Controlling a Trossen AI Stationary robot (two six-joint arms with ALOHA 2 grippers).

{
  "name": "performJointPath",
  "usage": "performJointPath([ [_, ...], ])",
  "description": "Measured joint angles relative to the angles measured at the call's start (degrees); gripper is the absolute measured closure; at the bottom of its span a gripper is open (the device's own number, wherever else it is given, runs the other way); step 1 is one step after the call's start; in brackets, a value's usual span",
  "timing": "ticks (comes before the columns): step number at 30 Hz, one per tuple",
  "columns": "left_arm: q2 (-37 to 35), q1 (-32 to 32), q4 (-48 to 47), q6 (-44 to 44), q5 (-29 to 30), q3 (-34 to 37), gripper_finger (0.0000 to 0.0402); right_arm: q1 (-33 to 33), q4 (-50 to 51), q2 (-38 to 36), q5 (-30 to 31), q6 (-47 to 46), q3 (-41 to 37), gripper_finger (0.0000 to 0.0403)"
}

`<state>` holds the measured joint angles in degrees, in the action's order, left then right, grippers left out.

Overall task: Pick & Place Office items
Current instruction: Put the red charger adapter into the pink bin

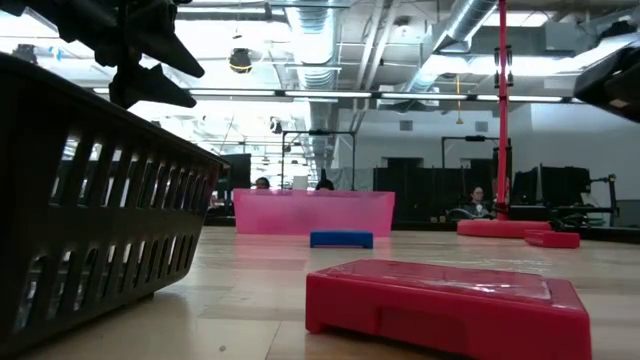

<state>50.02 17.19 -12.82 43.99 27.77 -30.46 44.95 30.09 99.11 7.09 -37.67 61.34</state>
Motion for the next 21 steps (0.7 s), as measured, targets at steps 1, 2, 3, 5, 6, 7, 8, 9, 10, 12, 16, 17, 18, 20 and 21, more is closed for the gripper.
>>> performJointPath([
  [1,0.0,0.0,0.0,0.0,0.0,0.0,0.0170,0.3,-0.1,0.0,-0.2,0.0,0.0,0.0108],
  [2,0.0,0.0,0.0,0.0,0.0,0.0,0.0170,0.6,-0.2,0.0,-0.5,0.1,0.0,0.0107],
  [3,0.0,0.0,0.0,-0.1,0.0,0.0,0.0170,0.9,-0.2,0.0,-0.8,0.2,0.0,0.0106],
  [5,0.0,0.0,0.0,-0.3,0.0,0.0,0.0170,1.0,-0.2,0.2,-0.8,0.6,0.0,0.0106],
  [6,0.0,0.0,0.0,-0.3,0.0,0.0,0.0170,1.1,-0.3,0.4,-1.0,0.8,0.0,0.0106],
  [7,0.0,0.0,0.0,-0.3,0.0,0.0,0.0170,1.1,-0.3,0.6,-1.1,0.8,0.0,0.0106],
  [8,0.0,0.0,0.0,-0.3,0.0,0.0,0.0170,1.0,-0.8,0.9,-1.4,0.8,0.0,0.0106],
  [9,0.0,0.0,0.0,-0.3,0.0,0.0,0.0170,0.8,-1.8,1.5,-2.2,0.8,0.0,0.0106],
  [10,0.0,0.0,0.0,-0.3,0.0,0.0,0.0170,0.7,-2.6,2.0,-2.8,0.9,0.0,0.0106],
  [12,0.0,0.0,0.0,-0.2,0.0,0.0,0.0170,0.8,-4.0,3.0,-3.3,2.0,0.0,0.0106],
  [16,0.0,0.0,0.2,-0.1,-0.3,0.0,0.0170,0.5,-4.4,3.9,-2.8,2.4,0.4,0.0106],
  [17,0.0,0.0,0.2,-0.1,-0.5,0.0,0.0170,0.3,-4.4,3.8,-2.7,2.3,0.3,0.0106],
  [18,0.0,0.0,0.2,0.0,-0.7,0.0,0.0170,0.0,-4.4,3.7,-2.7,2.3,0.3,0.0106],
  [20,0.0,0.0,0.2,0.0,-0.9,0.0,0.0170,-0.7,-4.0,3.3,-2.8,2.3,0.4,0.0106],
  [21,0.0,0.0,0.3,0.1,-0.9,0.0,0.0170,-0.9,-3.7,3.1,-2.8,2.4,0.5,0.0106],
])
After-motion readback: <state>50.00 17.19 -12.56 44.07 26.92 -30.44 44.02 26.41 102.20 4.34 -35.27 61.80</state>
